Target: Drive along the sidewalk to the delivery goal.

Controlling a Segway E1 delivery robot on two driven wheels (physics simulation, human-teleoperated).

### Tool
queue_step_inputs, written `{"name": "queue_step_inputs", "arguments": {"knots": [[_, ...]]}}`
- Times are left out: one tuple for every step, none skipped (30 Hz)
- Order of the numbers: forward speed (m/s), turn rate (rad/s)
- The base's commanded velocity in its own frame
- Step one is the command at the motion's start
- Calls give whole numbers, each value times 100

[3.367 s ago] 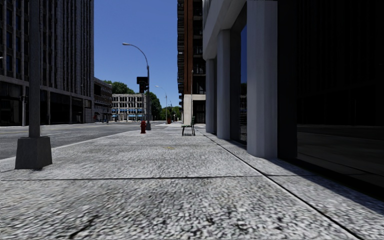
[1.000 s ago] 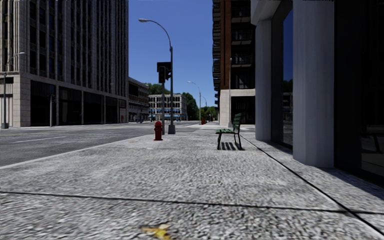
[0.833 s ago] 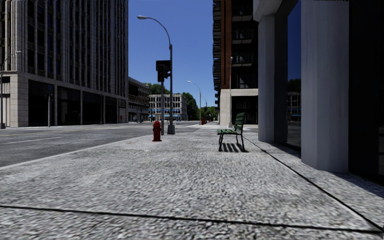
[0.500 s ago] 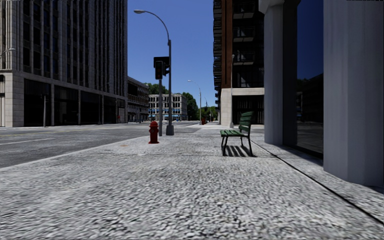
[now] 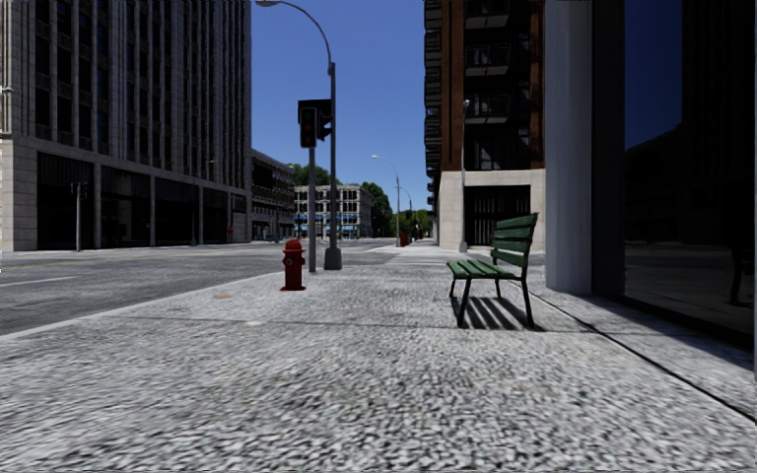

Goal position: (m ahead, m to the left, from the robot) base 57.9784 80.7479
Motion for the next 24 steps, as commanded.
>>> {"name": "queue_step_inputs", "arguments": {"knots": [[181,104],[181,103],[181,103],[181,48],[181,25],[181,15],[181,8],[181,2],[181,2],[181,0],[181,0],[181,0],[181,0],[181,0],[181,0],[181,0],[181,0],[181,0],[181,0],[181,0],[181,0],[181,0],[181,0],[181,0]]}}
